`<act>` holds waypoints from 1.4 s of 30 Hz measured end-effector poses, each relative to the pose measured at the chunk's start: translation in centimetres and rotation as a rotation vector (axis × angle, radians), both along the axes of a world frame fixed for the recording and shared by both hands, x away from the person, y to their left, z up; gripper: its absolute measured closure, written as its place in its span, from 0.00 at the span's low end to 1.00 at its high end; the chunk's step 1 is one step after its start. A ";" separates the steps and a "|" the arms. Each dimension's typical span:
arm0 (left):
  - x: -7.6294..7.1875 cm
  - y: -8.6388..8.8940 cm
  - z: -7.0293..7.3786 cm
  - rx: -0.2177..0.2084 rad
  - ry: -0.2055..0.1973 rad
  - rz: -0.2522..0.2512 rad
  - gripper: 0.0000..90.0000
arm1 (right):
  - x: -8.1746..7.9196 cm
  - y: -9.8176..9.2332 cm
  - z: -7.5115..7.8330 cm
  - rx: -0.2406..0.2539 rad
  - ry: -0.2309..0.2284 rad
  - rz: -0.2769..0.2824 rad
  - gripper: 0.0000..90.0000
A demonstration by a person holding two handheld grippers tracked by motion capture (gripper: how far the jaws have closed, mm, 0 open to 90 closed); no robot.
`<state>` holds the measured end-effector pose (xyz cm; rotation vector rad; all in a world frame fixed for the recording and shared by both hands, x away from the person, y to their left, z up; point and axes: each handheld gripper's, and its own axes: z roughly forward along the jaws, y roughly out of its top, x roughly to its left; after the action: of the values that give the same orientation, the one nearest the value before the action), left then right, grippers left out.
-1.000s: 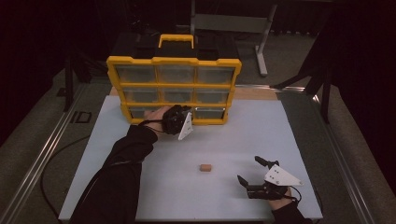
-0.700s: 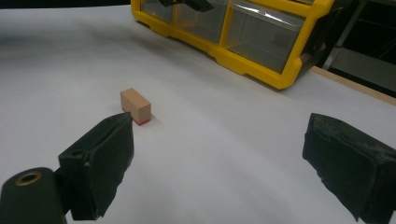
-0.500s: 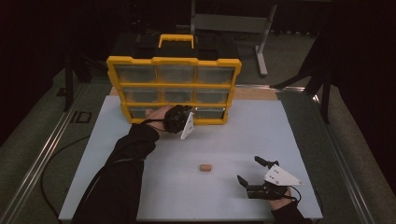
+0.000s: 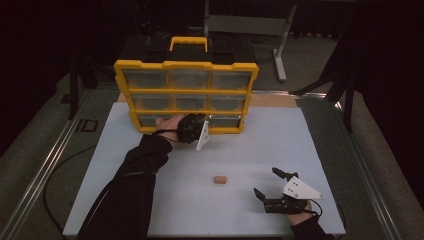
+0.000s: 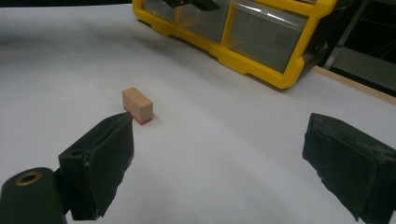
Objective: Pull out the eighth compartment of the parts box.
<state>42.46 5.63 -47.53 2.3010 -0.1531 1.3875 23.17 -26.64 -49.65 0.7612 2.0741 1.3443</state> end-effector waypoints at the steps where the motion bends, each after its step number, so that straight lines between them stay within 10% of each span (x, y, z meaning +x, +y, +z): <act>1: 0.0 -0.1 0.1 0.019 -0.006 0.001 0.74 | 0.0 0.0 0.0 -0.001 -0.001 0.001 0.10; 20: -0.6 -1.1 -0.9 0.108 -0.104 0.086 0.82 | 0.0 0.1 0.0 -0.006 0.002 0.007 0.10; 27: -0.6 -1.2 -0.3 0.164 -0.089 0.079 0.83 | 0.1 0.1 -0.1 -0.004 0.006 0.007 0.10; 42: -0.8 -1.1 0.5 0.145 -0.017 0.063 0.83 | 0.1 0.0 0.0 0.003 0.006 0.002 0.10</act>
<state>41.61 4.55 -47.07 2.4324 -0.1937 1.4714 23.23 -26.67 -49.63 0.7655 2.0791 1.3484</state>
